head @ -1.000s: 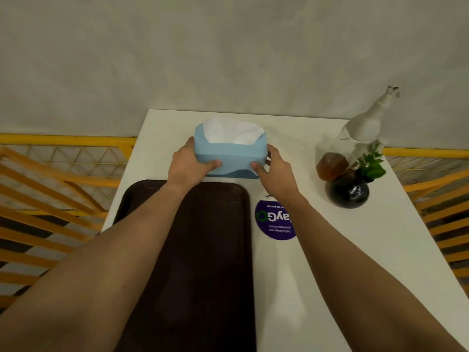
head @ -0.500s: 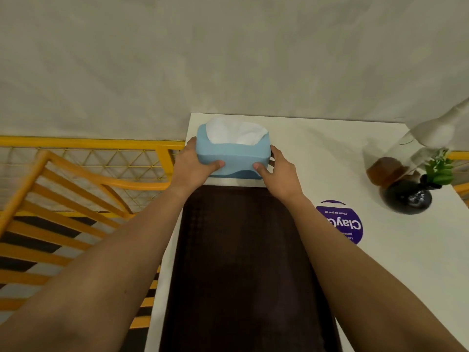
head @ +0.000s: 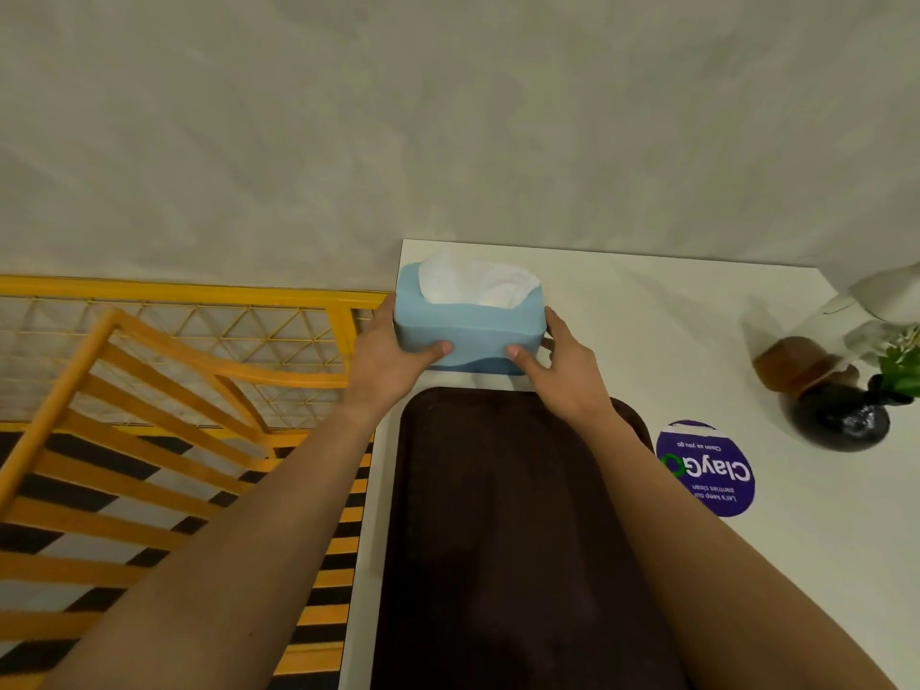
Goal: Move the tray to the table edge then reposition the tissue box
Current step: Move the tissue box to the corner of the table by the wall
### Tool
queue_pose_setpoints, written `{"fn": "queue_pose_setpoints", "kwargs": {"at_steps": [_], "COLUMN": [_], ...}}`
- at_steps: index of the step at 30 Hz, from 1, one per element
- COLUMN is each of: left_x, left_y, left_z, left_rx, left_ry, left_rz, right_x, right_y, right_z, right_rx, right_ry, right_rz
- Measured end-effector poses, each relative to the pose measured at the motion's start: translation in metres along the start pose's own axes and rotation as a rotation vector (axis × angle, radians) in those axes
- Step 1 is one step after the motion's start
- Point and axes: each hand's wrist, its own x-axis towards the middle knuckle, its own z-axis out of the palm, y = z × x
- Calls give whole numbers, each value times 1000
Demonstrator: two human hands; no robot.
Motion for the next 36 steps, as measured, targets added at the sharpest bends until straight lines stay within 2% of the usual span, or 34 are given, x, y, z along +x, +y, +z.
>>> {"fn": "queue_pose_setpoints", "kwargs": {"at_steps": [23,36], "left_x": [122,144], "left_y": [-26,-29], "left_z": [8,15], "left_rx": [72,47], "left_ry": [-74,-68], "left_rz": [-10,-11], "right_x": [123,153], "right_y": [13,26], "right_z": [14,22], "right_rx": [87,25], "right_ry": [-11,-2], "right_rz": [-12,20]}}
